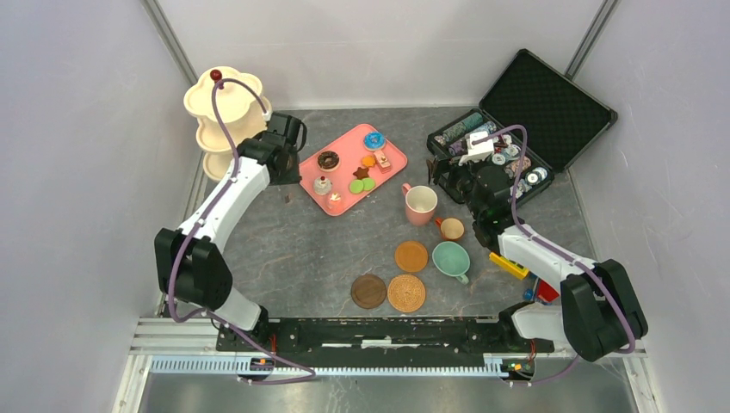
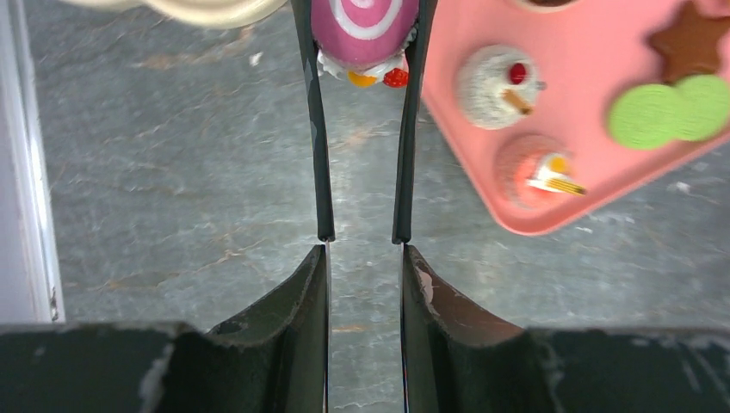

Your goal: Serve the afternoon tea

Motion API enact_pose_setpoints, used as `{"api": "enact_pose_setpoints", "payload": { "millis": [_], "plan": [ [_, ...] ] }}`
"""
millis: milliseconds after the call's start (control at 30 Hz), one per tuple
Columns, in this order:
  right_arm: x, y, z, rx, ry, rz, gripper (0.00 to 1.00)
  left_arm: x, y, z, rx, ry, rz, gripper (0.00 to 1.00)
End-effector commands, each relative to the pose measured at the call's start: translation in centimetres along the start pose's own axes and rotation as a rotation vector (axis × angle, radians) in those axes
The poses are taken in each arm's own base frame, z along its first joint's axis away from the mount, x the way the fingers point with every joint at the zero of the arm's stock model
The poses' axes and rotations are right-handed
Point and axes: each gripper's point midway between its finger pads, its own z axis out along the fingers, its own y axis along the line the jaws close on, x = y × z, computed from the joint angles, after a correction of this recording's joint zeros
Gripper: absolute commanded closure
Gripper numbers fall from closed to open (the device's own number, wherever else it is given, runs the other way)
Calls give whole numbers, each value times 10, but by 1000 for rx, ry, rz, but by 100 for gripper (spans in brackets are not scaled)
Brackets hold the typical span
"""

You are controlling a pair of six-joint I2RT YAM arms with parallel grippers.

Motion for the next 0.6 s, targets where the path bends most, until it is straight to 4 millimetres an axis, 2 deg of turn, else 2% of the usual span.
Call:
{"api": "enact_pose_setpoints", "payload": {
  "millis": [0,100,200,567],
  "plan": [
    [-15,5,0,-24,-67,-18,2,-12,32,8,-92,-90,-45,73],
    [-7,-5,0,20,-38,-62,2,-17,41,23,-120,-100,-91,73],
    [-5,-9,0,40,-29,-78,2,-22,40,41,-128,-81,-96,73],
    [-1,6,6,-35,-37,-42,2,-44,47,81,-256,-65,-68,75]
  ]
}}
